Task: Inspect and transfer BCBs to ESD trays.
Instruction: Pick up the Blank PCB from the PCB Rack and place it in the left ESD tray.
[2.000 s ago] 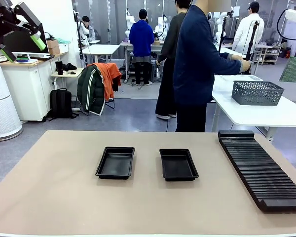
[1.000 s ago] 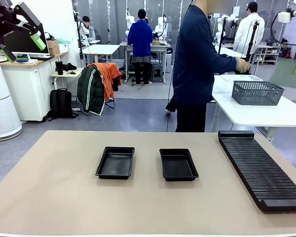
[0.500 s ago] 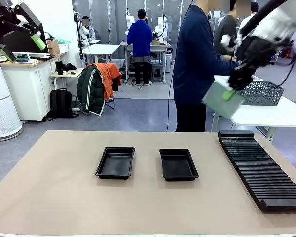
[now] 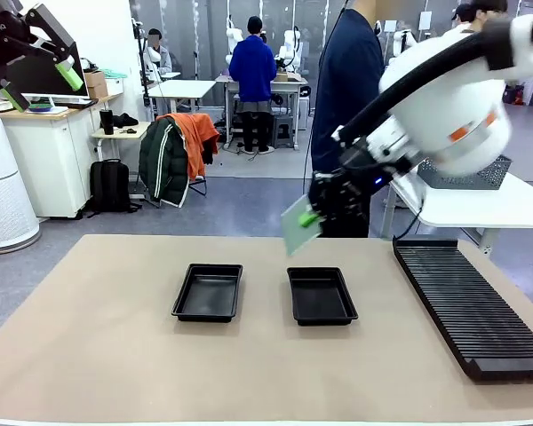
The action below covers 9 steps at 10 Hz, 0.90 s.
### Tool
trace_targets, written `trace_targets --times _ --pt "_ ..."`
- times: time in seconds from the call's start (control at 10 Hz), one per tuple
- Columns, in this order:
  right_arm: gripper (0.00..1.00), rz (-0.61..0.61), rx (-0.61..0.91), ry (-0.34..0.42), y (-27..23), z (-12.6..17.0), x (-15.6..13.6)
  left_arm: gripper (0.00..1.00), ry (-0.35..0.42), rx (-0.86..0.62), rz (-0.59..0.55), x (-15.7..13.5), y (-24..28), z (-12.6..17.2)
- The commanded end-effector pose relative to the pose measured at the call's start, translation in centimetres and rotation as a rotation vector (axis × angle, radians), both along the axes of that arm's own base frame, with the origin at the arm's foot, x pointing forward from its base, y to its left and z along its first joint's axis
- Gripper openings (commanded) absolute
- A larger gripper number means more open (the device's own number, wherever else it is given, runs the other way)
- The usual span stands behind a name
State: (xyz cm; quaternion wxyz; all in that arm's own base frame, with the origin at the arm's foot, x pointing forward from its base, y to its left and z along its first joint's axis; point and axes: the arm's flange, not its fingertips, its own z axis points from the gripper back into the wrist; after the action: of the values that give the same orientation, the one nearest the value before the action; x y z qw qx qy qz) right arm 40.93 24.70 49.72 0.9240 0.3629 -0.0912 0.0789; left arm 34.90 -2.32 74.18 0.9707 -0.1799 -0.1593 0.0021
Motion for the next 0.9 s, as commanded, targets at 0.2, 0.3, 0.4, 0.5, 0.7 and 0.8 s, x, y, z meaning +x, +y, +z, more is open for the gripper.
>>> trace_targets --times 0.2,0.3,0.4,0.5,0.7,0.8 --pt "0.03 -0.059 0.274 -0.042 7.0 -7.2 0.4 1.00 0.000 0.011 0.000 -0.1 0.1 -0.1" --pt "0.03 -0.053 0.313 -0.030 8.7 -8.9 1.0 1.00 0.000 0.011 0.000 -0.1 0.1 -0.1" --pt "0.03 -0.079 0.335 -0.017 9.8 -10.2 1.8 1.00 0.000 0.011 0.000 -0.1 0.1 -0.1" --pt "0.03 -0.066 0.345 0.023 11.0 -11.8 2.6 1.00 0.000 0.011 0.000 -0.1 0.1 -0.1" --pt "0.03 -0.071 0.327 0.091 13.2 -15.1 4.2 1.00 0.000 0.011 0.000 -0.1 0.1 -0.1" --pt "0.03 -0.074 0.327 0.102 14.0 -16.4 4.7 1.00 0.000 0.011 0.000 -0.1 0.1 -0.1"
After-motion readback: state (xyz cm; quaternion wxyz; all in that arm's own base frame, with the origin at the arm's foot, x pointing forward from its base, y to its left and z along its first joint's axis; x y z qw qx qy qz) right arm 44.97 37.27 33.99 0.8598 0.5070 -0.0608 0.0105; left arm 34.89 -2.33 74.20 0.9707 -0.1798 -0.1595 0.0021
